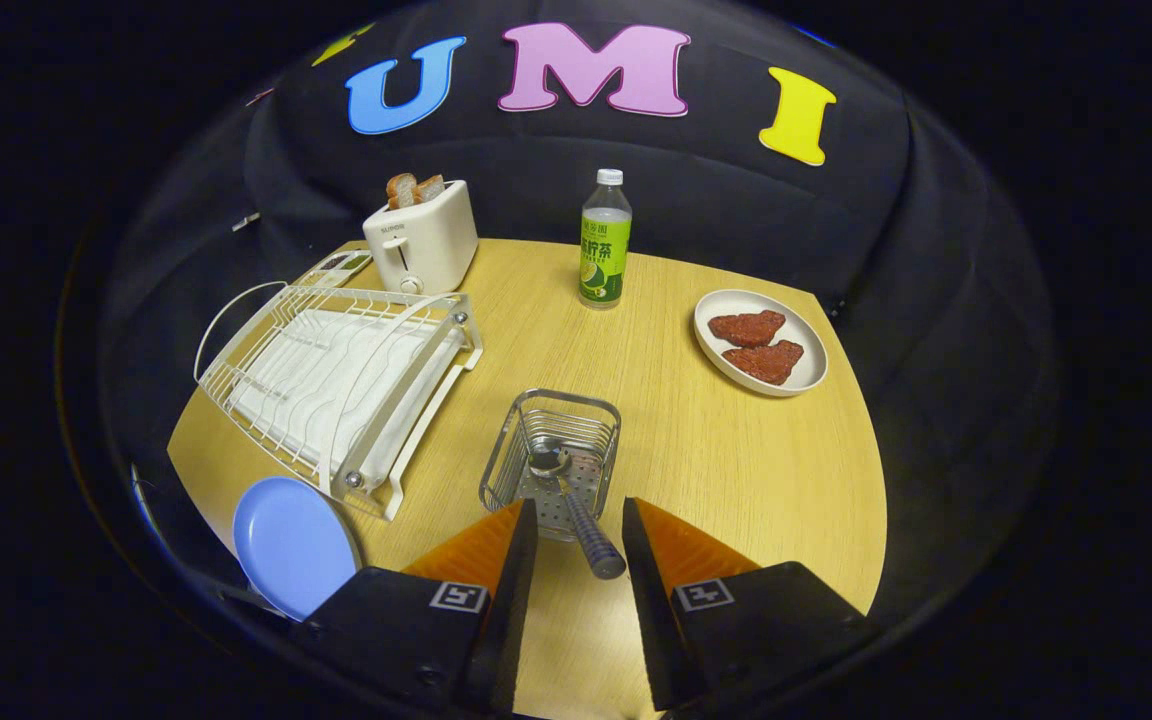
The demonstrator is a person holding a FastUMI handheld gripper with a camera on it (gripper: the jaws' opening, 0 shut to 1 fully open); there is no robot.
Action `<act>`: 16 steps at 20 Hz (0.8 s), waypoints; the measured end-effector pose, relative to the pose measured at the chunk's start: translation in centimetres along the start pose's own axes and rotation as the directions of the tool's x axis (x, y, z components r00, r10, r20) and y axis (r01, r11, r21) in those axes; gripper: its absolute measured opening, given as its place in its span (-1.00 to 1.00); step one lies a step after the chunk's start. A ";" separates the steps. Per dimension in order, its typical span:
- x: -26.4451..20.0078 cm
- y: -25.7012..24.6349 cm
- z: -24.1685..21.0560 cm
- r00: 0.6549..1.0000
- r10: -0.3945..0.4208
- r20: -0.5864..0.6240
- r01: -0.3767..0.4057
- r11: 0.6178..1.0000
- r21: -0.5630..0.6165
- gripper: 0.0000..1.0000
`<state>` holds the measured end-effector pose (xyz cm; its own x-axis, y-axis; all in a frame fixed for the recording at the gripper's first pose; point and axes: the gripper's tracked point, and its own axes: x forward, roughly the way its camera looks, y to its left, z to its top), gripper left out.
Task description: Take the plate from the dish rack, then take the spoon from the basket and place it into the plate.
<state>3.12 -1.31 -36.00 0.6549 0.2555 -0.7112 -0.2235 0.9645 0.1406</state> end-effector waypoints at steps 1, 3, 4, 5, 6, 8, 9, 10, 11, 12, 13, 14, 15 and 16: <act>0.6 0.0 -0.5 1.000 0.003 -0.015 -0.003 1.000 0.006 0.04; 0.5 0.4 -1.3 0.998 0.035 -0.052 -0.033 0.999 0.038 -0.20; 0.5 0.7 -1.2 0.997 0.051 -0.055 -0.048 0.997 0.068 -0.42; 0.4 0.7 -1.0 0.997 0.058 -0.053 -0.052 0.994 0.097 -0.60; 0.3 0.6 -1.0 0.998 0.052 -0.046 -0.046 0.992 0.113 -0.64; -0.1 0.0 -0.6 0.999 0.029 -0.029 -0.025 0.993 0.115 -0.71; -0.5 -0.3 -0.5 1.000 0.017 -0.025 -0.014 0.993 0.114 -0.71; -0.9 -0.4 -0.1 1.000 0.010 -0.013 -0.009 0.993 0.116 -0.71; -1.5 -0.4 0.4 1.000 0.009 0.004 -0.009 0.992 0.124 -0.71; -2.0 -0.3 0.9 1.000 0.008 0.021 -0.011 0.992 0.129 -0.71; -2.6 -0.4 1.5 0.999 0.001 0.037 -0.006 0.992 0.129 -0.71; -3.2 -0.5 2.0 0.999 -0.006 0.054 -0.001 0.992 0.126 -0.71; -3.7 -0.6 2.6 0.998 -0.013 0.064 0.005 0.992 0.125 -0.71; -4.5 -0.5 3.2 0.997 -0.016 0.080 0.005 0.992 0.130 -0.76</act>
<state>2.56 -2.70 -30.70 0.7140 0.2448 -0.6559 -0.1246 0.9664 0.2249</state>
